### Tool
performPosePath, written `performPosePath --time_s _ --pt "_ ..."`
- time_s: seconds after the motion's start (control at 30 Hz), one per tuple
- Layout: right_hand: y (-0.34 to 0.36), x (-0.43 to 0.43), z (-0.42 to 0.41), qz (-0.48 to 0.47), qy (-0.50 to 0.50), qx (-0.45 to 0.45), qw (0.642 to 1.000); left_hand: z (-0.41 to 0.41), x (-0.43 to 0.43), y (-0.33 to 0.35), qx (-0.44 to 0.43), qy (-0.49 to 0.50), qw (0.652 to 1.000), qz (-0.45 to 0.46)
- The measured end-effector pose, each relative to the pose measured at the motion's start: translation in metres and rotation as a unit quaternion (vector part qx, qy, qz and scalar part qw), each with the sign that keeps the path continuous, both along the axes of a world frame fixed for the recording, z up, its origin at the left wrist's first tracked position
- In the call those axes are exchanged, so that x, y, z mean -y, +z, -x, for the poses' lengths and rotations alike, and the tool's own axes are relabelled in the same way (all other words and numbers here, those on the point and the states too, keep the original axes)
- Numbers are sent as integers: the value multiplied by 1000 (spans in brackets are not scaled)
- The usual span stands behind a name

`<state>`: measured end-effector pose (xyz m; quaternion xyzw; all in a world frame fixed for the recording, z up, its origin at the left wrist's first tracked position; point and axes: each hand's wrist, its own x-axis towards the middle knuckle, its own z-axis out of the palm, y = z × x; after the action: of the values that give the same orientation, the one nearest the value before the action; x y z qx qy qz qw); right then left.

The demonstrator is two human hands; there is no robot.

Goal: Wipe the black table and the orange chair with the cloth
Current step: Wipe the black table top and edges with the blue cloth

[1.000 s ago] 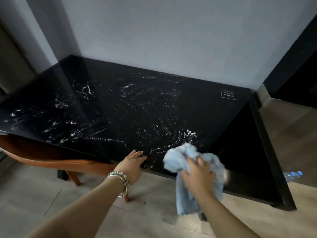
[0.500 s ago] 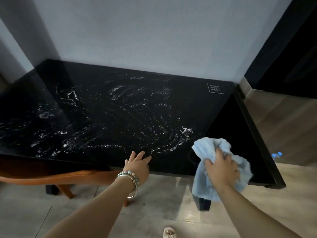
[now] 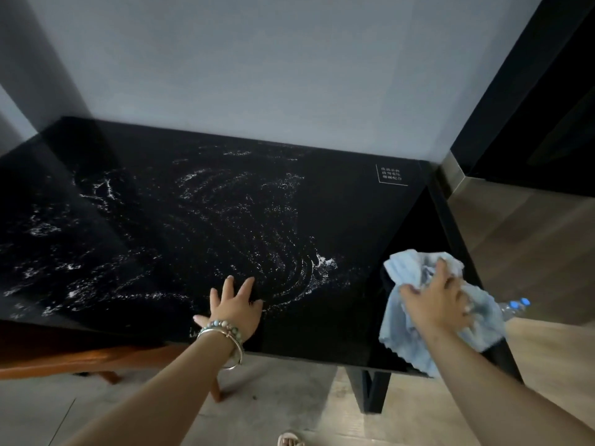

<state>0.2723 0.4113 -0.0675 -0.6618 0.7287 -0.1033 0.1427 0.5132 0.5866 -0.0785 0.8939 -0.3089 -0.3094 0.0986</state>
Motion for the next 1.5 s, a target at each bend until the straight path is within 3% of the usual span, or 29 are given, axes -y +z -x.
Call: performPosePath --time_s 0.1,0.2,0.3,0.37,0.43,0.5,0.57,0.63,0.7,0.77,0.83,0.9,1.0,1.07,1.17,1.23,1.27,1.4,1.5 --pt "-9 17 6 -86 -24 -56 994 3 10 -2 15 33 999 -17" --pt "-19 21 -11 -42 8 -102 994 3 14 -2 38 49 998 -30" --pt "-18 21 -40 -20 118 -121 985 2 18 0 45 68 996 -32" --pt "-18 3 -64 -20 260 -133 956 2 22 -1 54 78 995 -24" --pt "-17 -22 -85 -11 412 -72 908 2 21 -5 66 68 995 -30" --pt "-10 -36 -93 -14 492 75 867 -5 17 -14 73 33 996 -44" --pt "2 -19 -92 32 428 205 880 -14 15 -20 73 3 996 -52" --pt "6 17 -77 112 300 215 923 -22 15 -23 69 -15 996 -51" --pt "2 49 -53 76 190 84 975 -22 15 -25 63 -18 996 -57" --pt "-5 55 -40 -55 147 -79 985 -19 14 -26 60 -20 996 -56" --pt "-16 38 -45 -80 175 -118 974 -18 15 -26 69 -30 995 -59" --pt "-21 15 -63 -37 255 -112 960 -22 17 -30 77 -40 994 -61" --pt "-21 -2 -83 31 427 -32 903 -26 21 -37 79 -46 994 -57" --pt "-20 12 -76 85 448 9 890 -28 23 -37 68 -45 995 -55" --pt "-21 61 -35 78 217 -6 973 -32 24 -33 65 -56 994 -66" --pt "-15 85 -6 -48 79 -30 995 -30 28 -27 87 -72 991 -69" --pt "-14 89 -2 -93 58 -26 994 -28 29 -24 95 -66 991 -66" --pt "-11 68 -43 -70 146 -60 985 -30 28 -29 81 -73 991 -71" --pt "-10 38 -81 22 344 -17 938 -41 22 -43 62 -86 990 -98"
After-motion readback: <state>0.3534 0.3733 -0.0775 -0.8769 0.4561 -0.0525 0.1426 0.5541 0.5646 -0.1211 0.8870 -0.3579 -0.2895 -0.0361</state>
